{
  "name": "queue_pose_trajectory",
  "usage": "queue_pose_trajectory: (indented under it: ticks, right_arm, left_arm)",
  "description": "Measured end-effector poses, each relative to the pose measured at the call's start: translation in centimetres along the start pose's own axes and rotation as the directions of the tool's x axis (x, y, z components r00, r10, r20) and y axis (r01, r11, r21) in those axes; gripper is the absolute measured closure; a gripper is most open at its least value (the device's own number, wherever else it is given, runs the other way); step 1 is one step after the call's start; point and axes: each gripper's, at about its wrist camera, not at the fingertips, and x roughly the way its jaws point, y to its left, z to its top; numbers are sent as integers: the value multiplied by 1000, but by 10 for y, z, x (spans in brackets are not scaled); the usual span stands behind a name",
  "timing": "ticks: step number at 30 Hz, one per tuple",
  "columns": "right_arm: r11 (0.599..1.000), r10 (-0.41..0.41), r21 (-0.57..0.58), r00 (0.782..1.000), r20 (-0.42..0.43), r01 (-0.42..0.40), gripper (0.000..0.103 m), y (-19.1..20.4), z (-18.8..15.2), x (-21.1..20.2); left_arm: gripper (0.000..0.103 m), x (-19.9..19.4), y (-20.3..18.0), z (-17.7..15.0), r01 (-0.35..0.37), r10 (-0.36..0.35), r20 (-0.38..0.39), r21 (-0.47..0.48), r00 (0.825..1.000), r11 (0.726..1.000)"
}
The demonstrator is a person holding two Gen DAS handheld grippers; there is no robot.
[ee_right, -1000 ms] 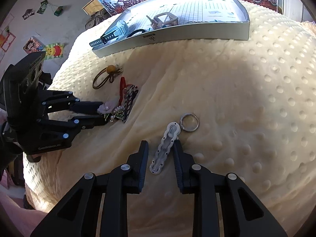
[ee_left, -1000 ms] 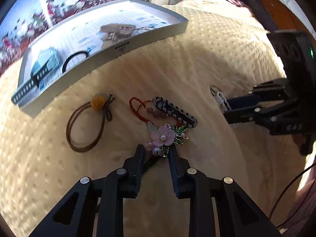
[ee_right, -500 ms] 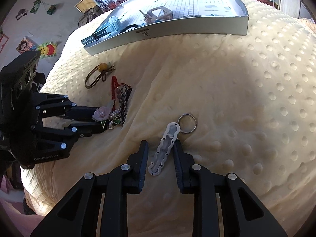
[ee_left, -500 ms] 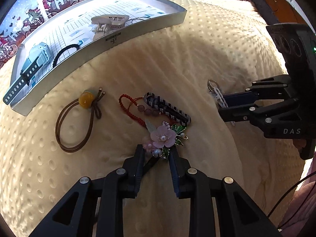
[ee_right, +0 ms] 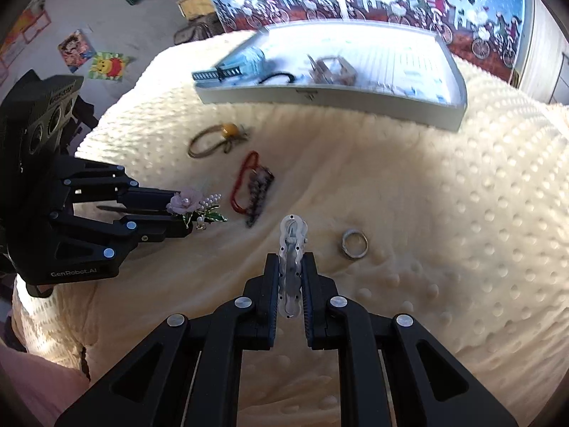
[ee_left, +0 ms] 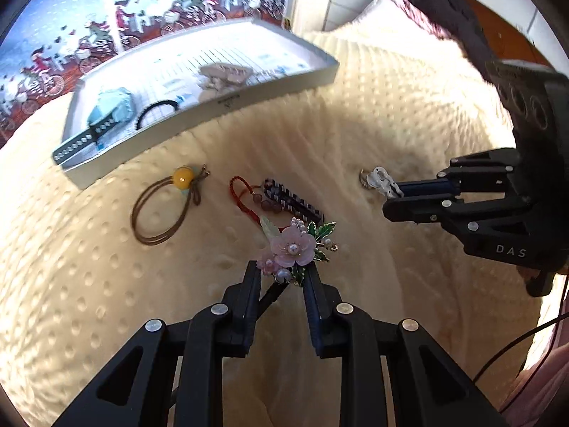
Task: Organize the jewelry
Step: 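Carry the hairpin and white piece into the tray and open both tools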
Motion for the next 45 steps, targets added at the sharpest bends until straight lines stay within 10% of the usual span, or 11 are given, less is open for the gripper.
queue_pose_trajectory:
  ticks: [16, 27, 45]
  right_arm:
    - [1000, -16, 0, 990, 137, 16, 92, -8, 29, -37]
    - [996, -87, 30, 963, 255, 82, 92, -34, 93, -41]
    - [985, -154, 112, 969, 195, 134, 92, -91, 138, 47]
  left_arm:
    - [81, -41, 26, 41, -127, 140, 260, -67, 955, 990]
    - [81, -29, 53, 129, -216, 230, 402, -82, 886, 973]
    - [80, 62, 89, 193, -55, 91, 267, -142, 959, 988]
